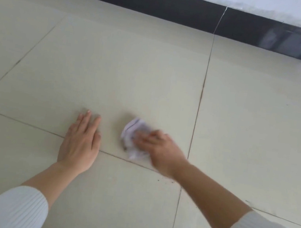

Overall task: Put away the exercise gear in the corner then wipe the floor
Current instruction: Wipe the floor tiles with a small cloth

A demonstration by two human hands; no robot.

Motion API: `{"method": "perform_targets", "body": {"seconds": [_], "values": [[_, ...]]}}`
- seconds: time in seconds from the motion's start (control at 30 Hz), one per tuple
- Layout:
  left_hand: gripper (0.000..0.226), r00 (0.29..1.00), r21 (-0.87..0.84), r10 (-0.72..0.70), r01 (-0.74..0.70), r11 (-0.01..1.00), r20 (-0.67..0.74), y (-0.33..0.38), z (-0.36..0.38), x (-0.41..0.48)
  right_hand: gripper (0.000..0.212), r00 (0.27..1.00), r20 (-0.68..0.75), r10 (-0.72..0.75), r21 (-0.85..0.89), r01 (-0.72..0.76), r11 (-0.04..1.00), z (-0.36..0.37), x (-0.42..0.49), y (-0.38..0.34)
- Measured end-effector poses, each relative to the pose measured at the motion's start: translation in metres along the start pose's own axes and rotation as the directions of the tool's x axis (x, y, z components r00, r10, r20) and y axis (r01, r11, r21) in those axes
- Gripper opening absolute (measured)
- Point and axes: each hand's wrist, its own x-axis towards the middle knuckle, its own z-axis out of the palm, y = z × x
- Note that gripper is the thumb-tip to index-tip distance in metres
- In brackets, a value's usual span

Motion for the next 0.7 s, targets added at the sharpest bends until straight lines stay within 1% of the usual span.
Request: {"method": "perform_targets", "body": {"seconds": [0.03,0.07,0.1,0.13,0.17,0.2,0.27,0.33,0.4,0.47,0.5,0.53,0.57,0.6,0.67,0.7], "values": [[0.062,1.000,0.005,0.001,-0.001,1.000,0.021,0.005,0.003,0.010,0.060,0.980,-0.086,0.180,-0.028,-0.183,0.983,-0.011,0.001,0.021],[0.063,0.999,0.006,0.007,-0.008,1.000,0.032,0.009,0.004,0.018,0.063,0.928,-0.148,0.342,-0.044,-0.352,0.935,-0.023,0.001,0.039],[0.064,0.999,0.009,0.021,-0.022,1.000,0.037,0.013,0.006,0.027,0.066,0.864,-0.173,0.473,-0.055,-0.488,0.871,-0.033,-0.002,0.055],[0.065,0.998,0.015,0.040,-0.040,0.999,0.041,0.017,0.008,0.039,0.067,0.797,-0.190,0.574,-0.066,-0.593,0.802,-0.040,-0.005,0.072],[0.065,0.998,0.024,0.058,-0.059,0.998,0.039,0.021,0.010,0.053,0.066,0.744,-0.190,0.641,-0.088,-0.663,0.744,-0.046,-0.007,0.088],[0.063,0.997,0.026,0.071,-0.072,0.997,0.038,0.025,0.012,0.067,0.065,0.711,-0.182,0.679,-0.109,-0.701,0.705,-0.049,-0.008,0.103],[0.061,0.996,0.022,0.071,-0.072,0.997,0.048,0.035,0.018,0.097,0.065,0.672,-0.145,0.726,-0.098,-0.740,0.666,-0.054,-0.004,0.127],[0.069,0.997,0.026,0.069,-0.070,0.997,0.036,0.041,0.023,0.120,0.064,0.620,-0.109,0.777,-0.033,-0.784,0.620,-0.061,0.007,0.149],[0.078,0.995,0.041,0.096,-0.096,0.995,-0.005,0.041,0.025,0.131,0.061,0.555,-0.122,0.823,0.025,-0.827,0.562,-0.066,0.026,0.167],[0.079,0.994,0.039,0.105,-0.103,0.994,-0.031,0.039,0.025,0.132,0.058,0.502,-0.165,0.849,0.093,-0.849,0.520,-0.067,0.048,0.172],[0.078,0.994,0.028,0.105,-0.104,0.994,-0.038,0.038,0.024,0.132,0.058,0.498,-0.182,0.848,0.125,-0.844,0.522,-0.062,0.059,0.165],[0.077,0.993,0.019,0.107,-0.106,0.994,-0.043,0.038,0.023,0.130,0.060,0.528,-0.191,0.828,0.146,-0.818,0.556,-0.055,0.069,0.152],[0.076,0.993,0.014,0.108,-0.107,0.994,-0.049,0.040,0.022,0.130,0.062,0.592,-0.199,0.781,0.159,-0.766,0.622,-0.045,0.076,0.135],[0.074,0.993,0.007,0.106,-0.105,0.994,-0.056,0.040,0.021,0.130,0.061,0.679,-0.210,0.704,0.166,-0.685,0.710,-0.034,0.082,0.114],[0.071,0.993,-0.015,0.096,-0.097,0.995,-0.065,0.041,0.019,0.130,0.057,0.845,-0.191,0.499,0.147,-0.478,0.866,-0.019,0.078,0.073],[0.069,0.993,-0.024,0.096,-0.098,0.995,-0.067,0.041,0.018,0.130,0.055,0.918,-0.148,0.367,0.114,-0.353,0.929,-0.014,0.070,0.059]]}}
